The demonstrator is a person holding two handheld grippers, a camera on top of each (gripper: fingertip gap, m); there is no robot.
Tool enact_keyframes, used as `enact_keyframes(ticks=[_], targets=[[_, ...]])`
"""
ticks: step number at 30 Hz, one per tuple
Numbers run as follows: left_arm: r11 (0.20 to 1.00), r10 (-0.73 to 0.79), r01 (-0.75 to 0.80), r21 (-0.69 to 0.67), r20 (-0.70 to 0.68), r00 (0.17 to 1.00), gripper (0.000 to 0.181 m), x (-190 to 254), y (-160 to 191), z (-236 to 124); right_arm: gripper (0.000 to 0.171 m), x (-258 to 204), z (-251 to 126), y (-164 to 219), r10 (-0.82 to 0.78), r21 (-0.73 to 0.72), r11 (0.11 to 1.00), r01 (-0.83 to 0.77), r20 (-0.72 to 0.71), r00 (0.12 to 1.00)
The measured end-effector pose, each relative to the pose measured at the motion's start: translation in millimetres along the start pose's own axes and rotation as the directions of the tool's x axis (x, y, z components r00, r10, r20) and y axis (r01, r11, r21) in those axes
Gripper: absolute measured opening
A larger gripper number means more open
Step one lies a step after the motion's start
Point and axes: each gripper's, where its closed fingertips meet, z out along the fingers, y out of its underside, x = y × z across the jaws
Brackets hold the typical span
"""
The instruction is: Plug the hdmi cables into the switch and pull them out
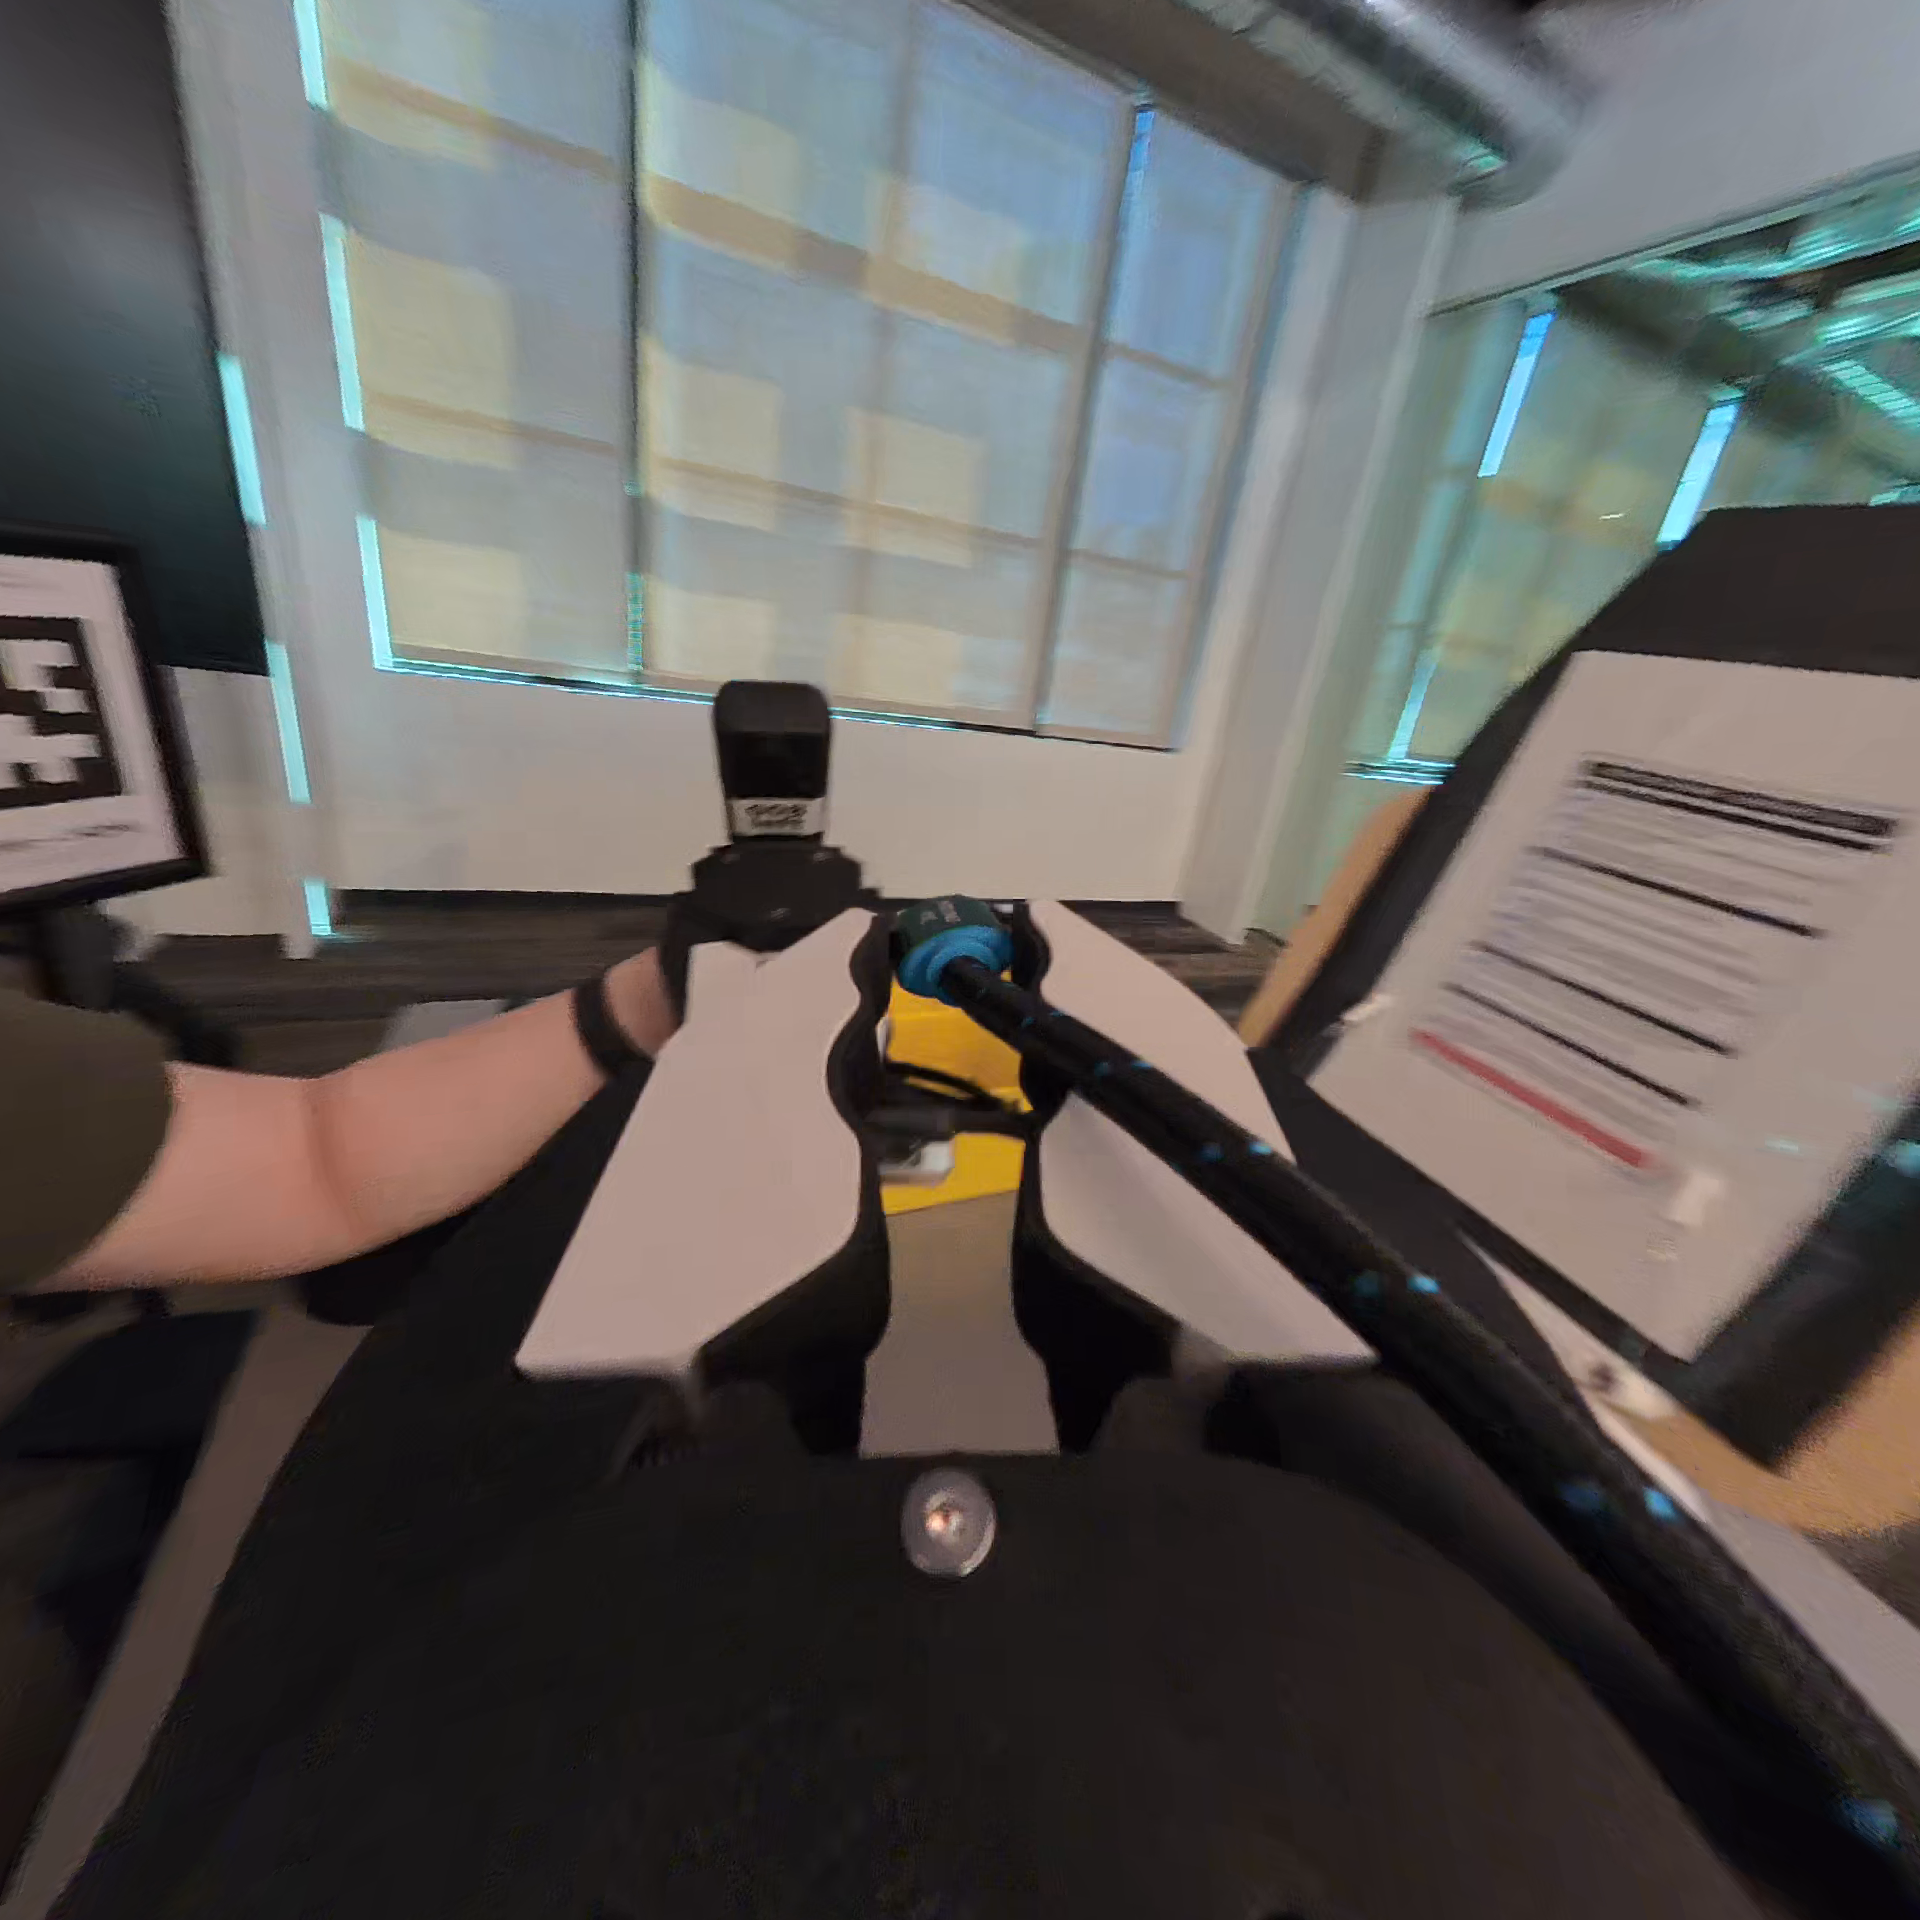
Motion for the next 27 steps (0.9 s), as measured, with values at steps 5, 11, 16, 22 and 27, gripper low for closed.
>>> enact_keyframes(ticks=[5,11,16,22,27], targets=[[0.998,0.054,-0.056,0.033,0.072,0.996,0.026,-1,-4,-40,0.023,-32,31,24,-0.003,-0.054,0.998,0.008,0.093,0.996],[0.996,0.091,-0.092,0.006,0.104,0.990,0.025,2,1,-56,0.023,-44,51,52,-0.003,-0.111,0.994,0.015,0.107,0.994],[0.995,0.096,-0.094,-0.023,0.106,0.990,0.025,2,4,-53,0.023,-46,60,68,0.043,-0.143,0.989,-0.024,0.126,0.991],[0.994,0.104,-0.099,-0.044,0.133,0.986,0.025,-3,6,-51,0.023,-45,62,74,0.076,-0.167,0.984,-0.055,0.122,0.990],[0.992,0.120,-0.112,-0.058,0.159,0.980,0.025,-4,6,-52,0.023,-42,63,79,0.126,-0.187,0.977,-0.104,0.109,0.986]])
